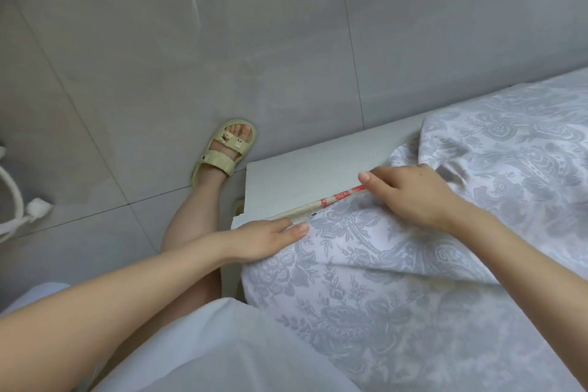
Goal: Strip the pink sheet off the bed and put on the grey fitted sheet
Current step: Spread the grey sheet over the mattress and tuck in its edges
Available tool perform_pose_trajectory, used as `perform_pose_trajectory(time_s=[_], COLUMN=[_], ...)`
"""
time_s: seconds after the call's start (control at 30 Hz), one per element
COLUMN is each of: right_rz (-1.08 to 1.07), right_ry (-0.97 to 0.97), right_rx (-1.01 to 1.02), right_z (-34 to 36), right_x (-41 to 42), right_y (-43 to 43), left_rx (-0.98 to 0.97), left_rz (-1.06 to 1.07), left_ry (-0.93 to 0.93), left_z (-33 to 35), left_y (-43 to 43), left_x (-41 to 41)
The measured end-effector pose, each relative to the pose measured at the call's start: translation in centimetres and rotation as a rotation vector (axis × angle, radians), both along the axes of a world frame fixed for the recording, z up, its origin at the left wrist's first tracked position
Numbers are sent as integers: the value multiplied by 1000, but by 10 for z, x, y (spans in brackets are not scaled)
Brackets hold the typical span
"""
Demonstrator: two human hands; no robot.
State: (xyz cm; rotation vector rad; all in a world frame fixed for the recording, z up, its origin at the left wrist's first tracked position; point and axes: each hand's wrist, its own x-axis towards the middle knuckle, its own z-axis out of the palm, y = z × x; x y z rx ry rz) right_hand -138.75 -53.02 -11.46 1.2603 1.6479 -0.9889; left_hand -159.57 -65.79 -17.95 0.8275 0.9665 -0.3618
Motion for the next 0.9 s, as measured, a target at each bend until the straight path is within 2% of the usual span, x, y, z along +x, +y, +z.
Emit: perform_pose_trajectory(time_s=[0.07, 0.13, 0.23, 0.3, 0.33, 0.4, 0.43, 0.53, 0.63, 0.7, 0.77, 0.83, 0.9], right_rz=[105, 152, 105, -17, -88, -144, -148, -32, 198, 235, 214, 195, 197], right_ry=[63, -16, -181, -256, -295, -346, -348, -260, -17, 85, 59, 27, 109], right_rx=[-67, -189, -330, -433, -464, -468, -444, -199, 149, 150, 111, 114, 215], right_z=[5, 1, -13, -24, -28, -31, -32, -28, -10, -5, -10, -11, -1], right_x=[-12, -24, -35, -36, -36, -34, -34, -41, -54, -61, -62, -66, -67], right_y=[-15, -20, -16, -15, -15, -18, -19, -21, -49, -81, -95, -89, -85], left_rx=[1, 65, 331, 486, 484, 298, 208, 160, -5, -145, -237, -223, -139], left_rz=[37, 71, 176, 247, 290, 452, 524, 588, 757, 820, 838, 836, 871], left_ry=[-5, 38, 244, 374, 399, 332, 279, 244, 177, 145, 135, 152, 218], left_z=[-2, 1, 10, 21, 26, 30, 32, 26, 10, 2, 0, 8, 20], left_y=[-1, -1, -6, -16, -24, -42, -50, -63, -62, -58, -56, -48, -39], left_x=[0, 1, -4, -12, -15, -18, -16, -5, 0, -3, -6, -11, -18])
